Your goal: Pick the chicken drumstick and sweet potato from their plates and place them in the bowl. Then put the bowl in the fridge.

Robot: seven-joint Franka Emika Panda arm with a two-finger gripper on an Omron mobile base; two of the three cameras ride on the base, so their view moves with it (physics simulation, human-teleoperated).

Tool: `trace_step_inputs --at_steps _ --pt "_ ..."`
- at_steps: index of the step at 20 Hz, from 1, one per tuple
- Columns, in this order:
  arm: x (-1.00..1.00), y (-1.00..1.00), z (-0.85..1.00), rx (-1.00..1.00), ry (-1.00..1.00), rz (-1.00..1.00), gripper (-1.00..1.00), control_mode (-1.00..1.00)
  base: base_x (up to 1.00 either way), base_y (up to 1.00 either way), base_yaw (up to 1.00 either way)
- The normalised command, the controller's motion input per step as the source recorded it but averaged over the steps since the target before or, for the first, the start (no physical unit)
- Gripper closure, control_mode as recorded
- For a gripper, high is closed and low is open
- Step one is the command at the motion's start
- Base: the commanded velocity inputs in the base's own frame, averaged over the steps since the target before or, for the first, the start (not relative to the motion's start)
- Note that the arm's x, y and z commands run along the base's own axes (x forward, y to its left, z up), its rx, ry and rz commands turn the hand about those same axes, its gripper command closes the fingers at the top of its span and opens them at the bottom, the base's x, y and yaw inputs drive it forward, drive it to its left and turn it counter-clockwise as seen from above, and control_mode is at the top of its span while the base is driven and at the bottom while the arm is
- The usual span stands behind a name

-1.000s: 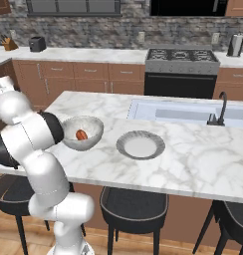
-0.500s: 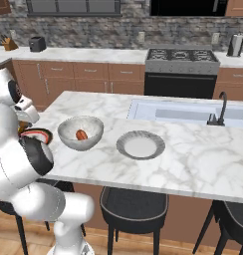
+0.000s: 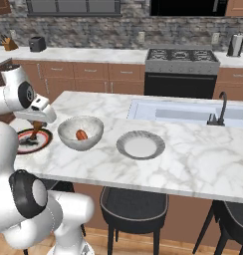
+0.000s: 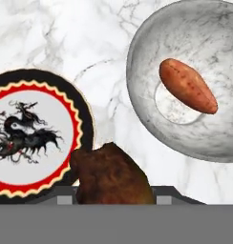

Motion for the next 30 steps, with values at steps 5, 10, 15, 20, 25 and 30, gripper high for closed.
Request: trace_step_inputs --at_steps 5,10,15,20,25,30 --pt "0.01 -0.71 0.3 0.0 0.12 0.0 1.0 -1.0 0.0 0.0 0.0" --pt "0.2 -0.65 0.1 0.0 0.19 0.0 1.0 -1.0 0.0 0.0 0.0" --pt "0.5 -0.43 0.0 -0.01 0.25 0.0 1.0 -1.0 0.0 0.0 0.0" --pt "0.49 -0.09 -0.16 0.0 0.11 0.0 1.0 -1.0 0.0 0.0 0.0" --pt "0.14 0.06 -0.32 -0.05 -0.03 0.0 1.0 -1.0 0.0 0.0 0.0" --pt "0.0 0.06 -0.42 -0.06 -0.01 0.0 1.0 -1.0 0.0 0.0 0.0"
